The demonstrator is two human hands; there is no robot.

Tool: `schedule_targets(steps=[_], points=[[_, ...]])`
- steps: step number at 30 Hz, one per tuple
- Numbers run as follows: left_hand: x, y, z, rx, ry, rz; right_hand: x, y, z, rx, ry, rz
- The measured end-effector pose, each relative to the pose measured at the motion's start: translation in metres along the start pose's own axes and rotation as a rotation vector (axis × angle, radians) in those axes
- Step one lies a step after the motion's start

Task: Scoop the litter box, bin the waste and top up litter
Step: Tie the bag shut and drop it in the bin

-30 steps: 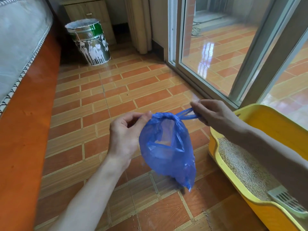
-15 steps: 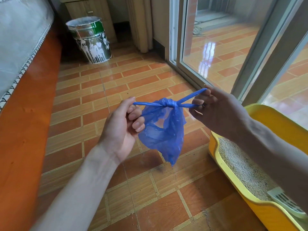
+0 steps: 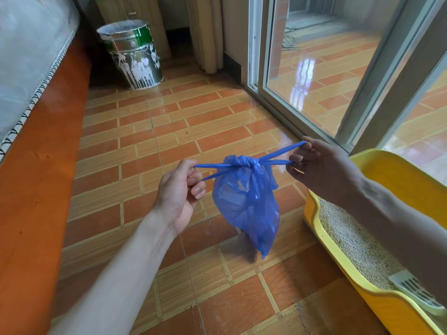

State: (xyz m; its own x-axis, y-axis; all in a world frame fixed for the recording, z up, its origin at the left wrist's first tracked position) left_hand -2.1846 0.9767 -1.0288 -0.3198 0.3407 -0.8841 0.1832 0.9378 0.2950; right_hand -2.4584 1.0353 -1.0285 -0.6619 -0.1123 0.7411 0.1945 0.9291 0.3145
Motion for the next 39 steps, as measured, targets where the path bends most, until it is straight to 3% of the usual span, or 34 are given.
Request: schedule_targets(steps=[15, 39], points=[[0.027, -0.011, 0.027, -0.023, -0.032, 0.14, 0.002, 0.005, 0.048, -0.094, 0.043, 0.01], [0.069, -0.019, 0.057, -0.14, -0.086, 0.329, -0.004, 0.014, 0.12, -0.379, 0.024, -0.075]])
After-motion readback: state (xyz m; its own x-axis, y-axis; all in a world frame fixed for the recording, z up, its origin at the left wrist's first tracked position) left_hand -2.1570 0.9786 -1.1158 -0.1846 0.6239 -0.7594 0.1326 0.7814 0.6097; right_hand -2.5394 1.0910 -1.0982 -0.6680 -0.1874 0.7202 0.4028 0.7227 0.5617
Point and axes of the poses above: each hand's wrist, its own y-axis away from the middle knuckle, its own z-axis out of the back of the hand, x = y × z, the point moved 3 cm from there along -y, towards the middle knuckle, and after that the axes turned 3 degrees about -x, right-handed, at the moved point
